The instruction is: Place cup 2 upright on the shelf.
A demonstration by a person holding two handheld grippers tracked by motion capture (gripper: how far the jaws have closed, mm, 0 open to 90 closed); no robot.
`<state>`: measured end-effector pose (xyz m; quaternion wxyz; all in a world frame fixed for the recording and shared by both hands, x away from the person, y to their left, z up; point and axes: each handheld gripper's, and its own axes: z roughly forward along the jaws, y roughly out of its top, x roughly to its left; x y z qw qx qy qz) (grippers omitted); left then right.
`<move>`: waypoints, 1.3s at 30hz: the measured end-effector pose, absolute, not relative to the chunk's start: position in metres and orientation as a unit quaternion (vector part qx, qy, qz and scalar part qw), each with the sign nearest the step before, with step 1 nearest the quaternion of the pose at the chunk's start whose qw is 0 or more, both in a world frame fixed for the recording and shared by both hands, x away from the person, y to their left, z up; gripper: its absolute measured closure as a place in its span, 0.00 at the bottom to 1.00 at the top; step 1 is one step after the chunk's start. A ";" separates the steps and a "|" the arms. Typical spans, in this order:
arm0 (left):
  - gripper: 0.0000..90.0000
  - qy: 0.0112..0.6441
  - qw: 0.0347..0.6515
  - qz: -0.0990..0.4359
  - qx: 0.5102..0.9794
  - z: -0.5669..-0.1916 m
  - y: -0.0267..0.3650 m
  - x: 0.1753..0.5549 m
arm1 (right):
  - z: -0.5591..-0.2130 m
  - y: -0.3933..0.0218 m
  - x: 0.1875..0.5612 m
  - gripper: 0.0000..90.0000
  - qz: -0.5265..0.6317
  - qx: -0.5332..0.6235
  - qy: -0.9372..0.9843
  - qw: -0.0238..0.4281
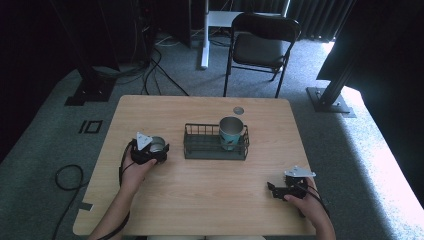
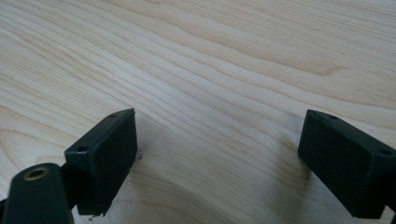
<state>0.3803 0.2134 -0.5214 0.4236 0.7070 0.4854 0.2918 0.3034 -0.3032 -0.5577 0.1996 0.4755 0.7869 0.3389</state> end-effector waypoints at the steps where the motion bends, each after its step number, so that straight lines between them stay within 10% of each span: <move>1: 0.15 0.486 0.425 0.291 0.706 -0.520 0.213 0.380 | -0.558 -0.303 0.303 0.13 0.339 0.475 0.787 0.200; 39: 0.15 0.461 0.457 0.299 0.700 -0.429 0.214 0.373 | -0.558 -0.303 0.303 0.13 0.339 0.476 0.787 0.200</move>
